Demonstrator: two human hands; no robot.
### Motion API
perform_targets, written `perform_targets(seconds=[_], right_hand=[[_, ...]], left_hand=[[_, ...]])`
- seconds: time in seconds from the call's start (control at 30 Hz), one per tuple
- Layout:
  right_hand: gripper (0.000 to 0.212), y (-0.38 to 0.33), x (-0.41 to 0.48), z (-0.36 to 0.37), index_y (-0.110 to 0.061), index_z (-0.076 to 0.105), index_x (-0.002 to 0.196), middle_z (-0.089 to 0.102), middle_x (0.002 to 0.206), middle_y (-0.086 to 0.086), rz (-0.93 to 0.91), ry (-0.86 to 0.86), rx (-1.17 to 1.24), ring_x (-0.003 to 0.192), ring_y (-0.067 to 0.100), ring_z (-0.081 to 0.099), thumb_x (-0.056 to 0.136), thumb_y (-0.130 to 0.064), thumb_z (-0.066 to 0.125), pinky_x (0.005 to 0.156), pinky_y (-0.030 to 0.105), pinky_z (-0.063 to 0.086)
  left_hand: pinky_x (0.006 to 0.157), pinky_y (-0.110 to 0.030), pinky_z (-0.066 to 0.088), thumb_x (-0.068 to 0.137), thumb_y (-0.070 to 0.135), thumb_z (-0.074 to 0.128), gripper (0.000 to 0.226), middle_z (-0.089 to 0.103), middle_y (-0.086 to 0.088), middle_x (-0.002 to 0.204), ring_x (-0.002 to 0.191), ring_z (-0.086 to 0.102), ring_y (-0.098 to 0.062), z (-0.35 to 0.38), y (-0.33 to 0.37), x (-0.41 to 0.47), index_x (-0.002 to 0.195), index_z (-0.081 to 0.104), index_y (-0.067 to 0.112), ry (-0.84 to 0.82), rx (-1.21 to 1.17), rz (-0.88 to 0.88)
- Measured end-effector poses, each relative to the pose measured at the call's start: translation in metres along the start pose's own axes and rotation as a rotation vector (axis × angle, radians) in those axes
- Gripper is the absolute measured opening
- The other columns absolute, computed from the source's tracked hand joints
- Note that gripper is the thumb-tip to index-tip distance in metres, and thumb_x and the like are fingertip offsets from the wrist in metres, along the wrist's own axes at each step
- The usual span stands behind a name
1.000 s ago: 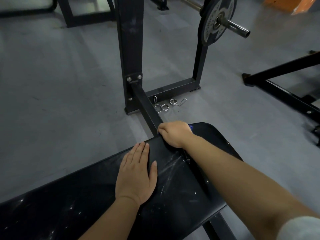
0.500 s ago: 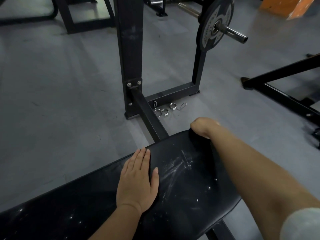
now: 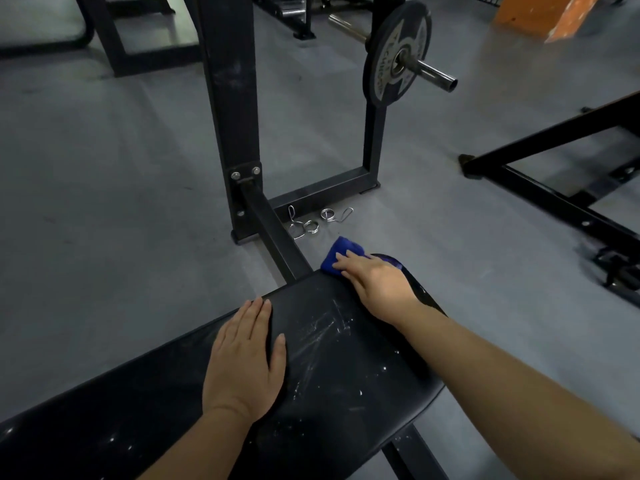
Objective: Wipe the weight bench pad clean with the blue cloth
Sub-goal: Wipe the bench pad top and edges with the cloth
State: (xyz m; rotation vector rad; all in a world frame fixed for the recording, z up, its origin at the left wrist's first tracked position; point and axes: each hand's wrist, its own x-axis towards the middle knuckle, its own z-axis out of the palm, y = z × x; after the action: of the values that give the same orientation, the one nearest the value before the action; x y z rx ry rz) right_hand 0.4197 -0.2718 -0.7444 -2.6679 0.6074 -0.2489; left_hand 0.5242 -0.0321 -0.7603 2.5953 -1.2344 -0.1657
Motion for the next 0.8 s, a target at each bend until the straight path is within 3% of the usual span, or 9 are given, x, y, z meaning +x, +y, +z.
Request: perform_targets(seconds=[0.07,0.17,0.23,0.3,0.37,0.47,0.6,0.7,0.8], right_hand=[[0.035,0.014,-0.017,-0.009,-0.025,0.052,0.134,0.043,0.147,-0.008,0.036,-0.024,-0.011,0.14,0.01,0.031,0.1,-0.021,0.043,0.116,0.033,0.025],[0.041,0.033,-0.024,-0.016,-0.024,0.043,0.142,0.034,0.153,-0.005,0.279,0.007,0.05,0.143,0.013,0.025,0.101,-0.019,0.037,0.113,0.025,0.019],[0.042,0.029,-0.008,-0.016,-0.026,0.043,0.14,0.042,0.148,0.002,0.495,0.012,0.084,0.135,0.024,0.038,0.1,-0.017,0.035,0.107,0.033,0.03],[0.046,0.009,0.011,-0.008,-0.027,0.051,0.131,0.052,0.134,0.007,0.594,0.042,0.007,0.12,0.032,0.049,0.092,-0.008,0.037,0.099,0.038,0.039],[0.055,-0.016,0.019,0.007,-0.024,0.05,0.132,0.047,0.14,0.006,0.494,0.06,-0.092,0.131,0.027,0.04,0.083,0.0,0.042,0.11,0.038,0.03],[0.065,-0.037,-0.002,0.02,-0.023,0.033,0.146,0.025,0.157,0.0,0.302,0.015,-0.063,0.146,0.017,0.016,0.087,0.002,0.04,0.119,0.034,0.01],[0.049,-0.017,-0.061,-0.001,-0.027,0.038,0.144,0.028,0.155,-0.008,0.181,-0.038,0.029,0.145,0.011,0.018,0.098,-0.009,0.037,0.119,0.031,0.014],[0.046,0.011,-0.09,-0.011,-0.029,0.04,0.143,0.03,0.153,-0.01,0.283,0.032,-0.054,0.144,0.012,0.021,0.099,-0.015,0.04,0.117,0.032,0.019],[0.046,0.018,-0.08,-0.017,-0.028,0.039,0.143,0.031,0.154,-0.007,0.505,0.079,0.044,0.142,0.017,0.027,0.099,-0.015,0.036,0.112,0.031,0.025]], left_hand=[[0.118,-0.034,0.01,0.091,0.054,0.007,0.07,0.022,0.003,0.157,0.145,0.012,-0.01,0.0,0.0,0.0,0.15,0.022,0.019,0.009,-0.002,0.002],[0.118,-0.033,0.01,0.092,0.054,0.008,0.07,0.024,0.002,0.156,0.145,0.014,-0.011,0.0,0.0,0.0,0.15,0.024,0.018,0.014,0.002,0.005],[0.118,-0.033,0.009,0.092,0.054,0.007,0.07,0.023,0.003,0.157,0.145,0.013,-0.011,0.001,-0.001,0.0,0.15,0.023,0.019,0.016,-0.001,0.005],[0.118,-0.032,0.008,0.092,0.053,0.009,0.069,0.025,0.003,0.156,0.145,0.014,-0.011,0.001,-0.001,-0.001,0.15,0.025,0.019,0.026,0.002,0.002],[0.118,-0.032,0.008,0.092,0.053,0.01,0.068,0.025,0.003,0.156,0.145,0.015,-0.011,0.002,-0.001,-0.001,0.15,0.024,0.019,0.027,0.004,0.002],[0.118,-0.032,0.008,0.092,0.053,0.009,0.069,0.023,0.003,0.157,0.145,0.014,-0.01,0.002,0.0,-0.001,0.15,0.023,0.02,0.023,-0.002,0.003],[0.117,-0.032,0.009,0.092,0.053,0.011,0.068,0.024,0.002,0.157,0.145,0.016,-0.011,0.002,-0.002,-0.001,0.15,0.024,0.019,0.024,-0.001,0.012],[0.118,-0.034,0.011,0.093,0.052,0.013,0.067,0.025,0.002,0.156,0.145,0.017,-0.012,0.004,-0.003,-0.001,0.15,0.025,0.019,0.022,-0.004,0.012],[0.118,-0.035,0.014,0.093,0.052,0.014,0.067,0.027,0.002,0.156,0.145,0.017,-0.012,0.005,-0.003,-0.001,0.149,0.027,0.018,0.031,-0.009,0.009]])
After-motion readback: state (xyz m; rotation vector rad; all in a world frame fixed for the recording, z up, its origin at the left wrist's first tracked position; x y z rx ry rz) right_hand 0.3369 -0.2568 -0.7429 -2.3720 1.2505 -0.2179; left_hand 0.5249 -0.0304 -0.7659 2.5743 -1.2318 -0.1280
